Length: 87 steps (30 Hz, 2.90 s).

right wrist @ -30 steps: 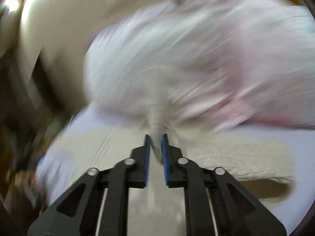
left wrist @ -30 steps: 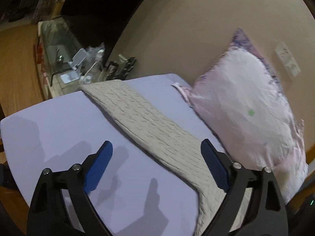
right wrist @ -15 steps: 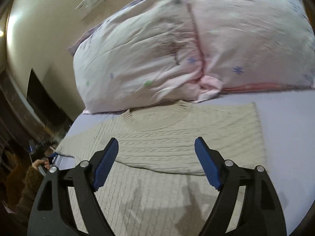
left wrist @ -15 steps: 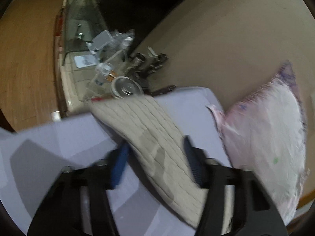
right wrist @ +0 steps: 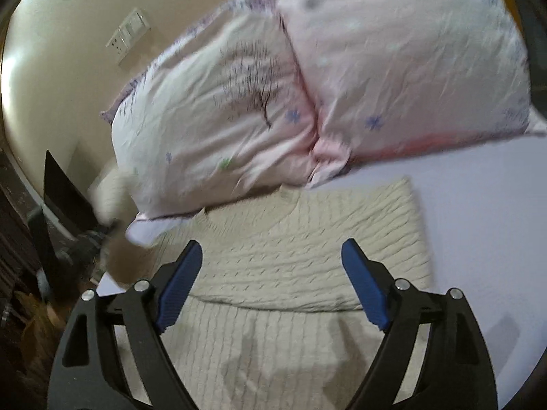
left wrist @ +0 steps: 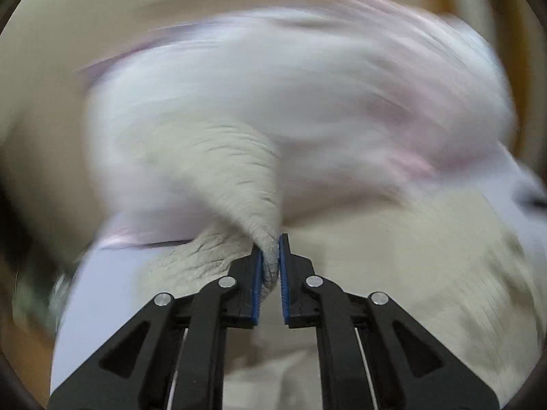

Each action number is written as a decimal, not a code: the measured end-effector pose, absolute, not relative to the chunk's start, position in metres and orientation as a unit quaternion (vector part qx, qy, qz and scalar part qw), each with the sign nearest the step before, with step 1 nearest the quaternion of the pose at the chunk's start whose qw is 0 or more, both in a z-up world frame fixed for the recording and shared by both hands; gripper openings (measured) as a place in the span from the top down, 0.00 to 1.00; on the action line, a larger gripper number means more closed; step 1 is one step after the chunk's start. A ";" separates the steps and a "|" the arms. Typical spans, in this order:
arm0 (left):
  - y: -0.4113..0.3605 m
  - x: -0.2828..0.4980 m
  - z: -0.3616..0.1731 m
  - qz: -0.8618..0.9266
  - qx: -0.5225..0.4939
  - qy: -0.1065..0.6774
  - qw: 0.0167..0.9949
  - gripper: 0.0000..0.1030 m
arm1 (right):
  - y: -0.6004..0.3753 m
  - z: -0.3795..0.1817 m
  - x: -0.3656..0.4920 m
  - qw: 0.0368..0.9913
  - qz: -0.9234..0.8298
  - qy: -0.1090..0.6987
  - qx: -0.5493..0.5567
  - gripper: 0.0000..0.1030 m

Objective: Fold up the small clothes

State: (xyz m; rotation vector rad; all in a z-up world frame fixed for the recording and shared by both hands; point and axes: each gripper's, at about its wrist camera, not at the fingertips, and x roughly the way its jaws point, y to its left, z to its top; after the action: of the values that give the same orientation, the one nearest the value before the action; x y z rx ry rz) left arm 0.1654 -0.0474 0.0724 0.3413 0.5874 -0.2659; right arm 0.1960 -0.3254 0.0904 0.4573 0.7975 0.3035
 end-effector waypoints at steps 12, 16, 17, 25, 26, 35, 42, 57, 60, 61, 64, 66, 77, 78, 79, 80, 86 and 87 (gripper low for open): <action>0.039 0.103 0.056 -0.141 0.051 0.347 0.926 0.45 | -0.355 0.028 0.245 0.815 0.107 0.481 0.304 0.57; 0.094 0.079 0.042 -0.095 -0.025 0.388 0.917 0.40 | -0.349 0.005 0.270 0.783 0.109 0.504 0.349 0.59; 0.108 0.071 0.035 -0.097 -0.052 0.399 0.910 0.40 | -0.346 0.002 0.276 0.780 0.109 0.504 0.355 0.58; 0.137 0.044 0.004 -0.131 -0.128 0.427 0.886 0.36 | -0.339 0.011 0.290 0.815 0.113 0.449 0.349 0.89; 0.139 0.040 0.005 -0.135 -0.133 0.426 0.885 0.36 | -0.341 0.019 0.283 0.822 0.114 0.432 0.352 0.92; 0.139 0.025 0.002 -0.169 -0.158 0.420 0.878 0.36 | -0.358 0.021 0.229 0.832 0.022 0.470 0.295 0.54; 0.142 -0.002 -0.006 -0.228 -0.206 0.409 0.859 0.46 | -0.385 0.030 0.127 0.842 -0.001 0.479 0.249 0.54; 0.129 -0.055 -0.035 -0.295 -0.277 0.435 0.804 0.81 | -0.399 -0.015 -0.030 0.740 0.214 0.515 0.377 0.93; 0.123 -0.047 -0.018 -0.313 -0.279 0.423 0.803 0.92 | -0.387 0.002 -0.020 0.741 0.250 0.492 0.382 0.93; 0.121 -0.042 -0.004 -0.317 -0.268 0.411 0.812 0.92 | -0.386 0.016 -0.011 0.749 0.264 0.471 0.385 0.93; 0.118 -0.011 0.040 -0.307 -0.234 0.375 0.843 0.92 | -0.389 0.056 0.029 0.776 0.286 0.410 0.385 0.93; 0.120 0.032 0.067 -0.280 -0.221 0.349 0.867 0.92 | -0.390 0.073 0.062 0.789 0.288 0.378 0.389 0.93; 0.115 0.291 0.033 -0.095 -0.184 0.395 0.895 0.93 | -0.420 -0.010 0.259 0.766 0.074 0.383 0.512 0.94; 0.116 0.298 0.032 -0.091 -0.183 0.393 0.896 0.93 | -0.420 -0.013 0.262 0.764 0.074 0.378 0.518 0.94; 0.118 0.305 0.032 -0.091 -0.182 0.392 0.897 0.93 | -0.420 -0.014 0.263 0.765 0.074 0.371 0.521 0.94; 0.120 0.306 0.031 -0.092 -0.182 0.392 0.897 0.93 | -0.418 -0.014 0.265 0.769 0.072 0.363 0.522 0.93; 0.150 0.289 0.047 -0.123 -0.223 0.386 0.887 0.82 | -0.411 -0.025 0.289 0.747 0.045 0.366 0.553 0.79; 0.157 0.281 0.052 -0.129 -0.224 0.382 0.887 0.62 | -0.411 -0.022 0.284 0.754 0.047 0.364 0.546 0.67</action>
State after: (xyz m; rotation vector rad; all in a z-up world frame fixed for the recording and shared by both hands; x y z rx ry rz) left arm 0.2812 0.1568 0.0519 -0.4654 0.7944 -0.2679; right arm 0.2837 -0.4108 -0.0215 1.1906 0.7936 0.1036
